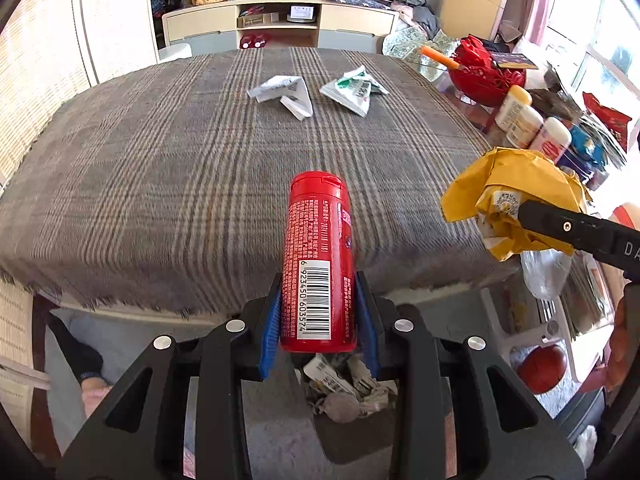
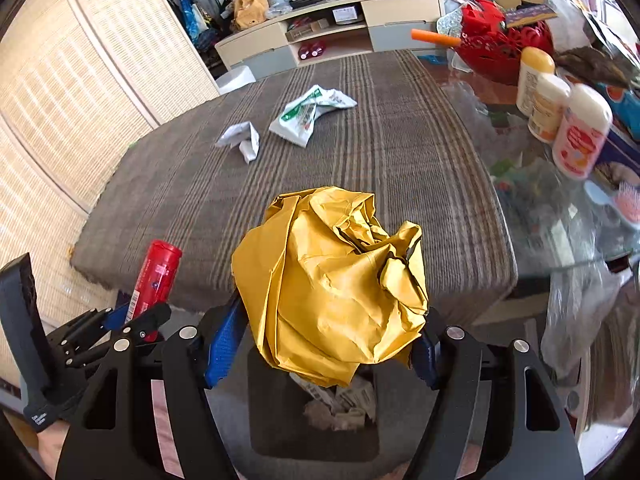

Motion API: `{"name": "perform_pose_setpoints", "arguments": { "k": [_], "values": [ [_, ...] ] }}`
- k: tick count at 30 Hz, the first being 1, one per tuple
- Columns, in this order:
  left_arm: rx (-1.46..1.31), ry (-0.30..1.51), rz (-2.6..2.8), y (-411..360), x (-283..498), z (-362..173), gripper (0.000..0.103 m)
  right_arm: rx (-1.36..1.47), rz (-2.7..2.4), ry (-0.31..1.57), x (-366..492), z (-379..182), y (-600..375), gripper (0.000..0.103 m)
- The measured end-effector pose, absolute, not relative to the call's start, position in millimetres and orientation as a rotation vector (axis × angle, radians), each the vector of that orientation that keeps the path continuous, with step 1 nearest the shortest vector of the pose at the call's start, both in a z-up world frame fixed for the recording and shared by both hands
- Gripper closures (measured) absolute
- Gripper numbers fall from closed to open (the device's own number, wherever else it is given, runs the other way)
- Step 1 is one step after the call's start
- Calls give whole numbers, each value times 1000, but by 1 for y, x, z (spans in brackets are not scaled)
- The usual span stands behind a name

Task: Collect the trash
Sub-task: 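Carry the red can and yellow paper with both tools over the bin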

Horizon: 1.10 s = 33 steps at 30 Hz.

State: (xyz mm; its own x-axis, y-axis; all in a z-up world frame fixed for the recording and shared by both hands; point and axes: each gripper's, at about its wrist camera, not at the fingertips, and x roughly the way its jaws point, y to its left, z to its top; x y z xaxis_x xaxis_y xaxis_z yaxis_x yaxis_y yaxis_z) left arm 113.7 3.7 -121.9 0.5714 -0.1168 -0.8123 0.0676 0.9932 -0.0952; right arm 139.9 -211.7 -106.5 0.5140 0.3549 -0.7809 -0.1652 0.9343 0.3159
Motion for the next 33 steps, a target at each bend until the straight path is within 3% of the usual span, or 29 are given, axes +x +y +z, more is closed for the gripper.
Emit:
{"name": "perform_pose_setpoints", "arguments": {
  "k": [15, 33],
  "values": [
    [-79, 1006, -163, -19, 46, -184, 71, 243, 347, 1029, 75, -162, -208, 32],
    [-133, 1201, -230, -31, 47, -285, 71, 175, 286, 1183, 77, -253, -190, 32]
  ]
}}
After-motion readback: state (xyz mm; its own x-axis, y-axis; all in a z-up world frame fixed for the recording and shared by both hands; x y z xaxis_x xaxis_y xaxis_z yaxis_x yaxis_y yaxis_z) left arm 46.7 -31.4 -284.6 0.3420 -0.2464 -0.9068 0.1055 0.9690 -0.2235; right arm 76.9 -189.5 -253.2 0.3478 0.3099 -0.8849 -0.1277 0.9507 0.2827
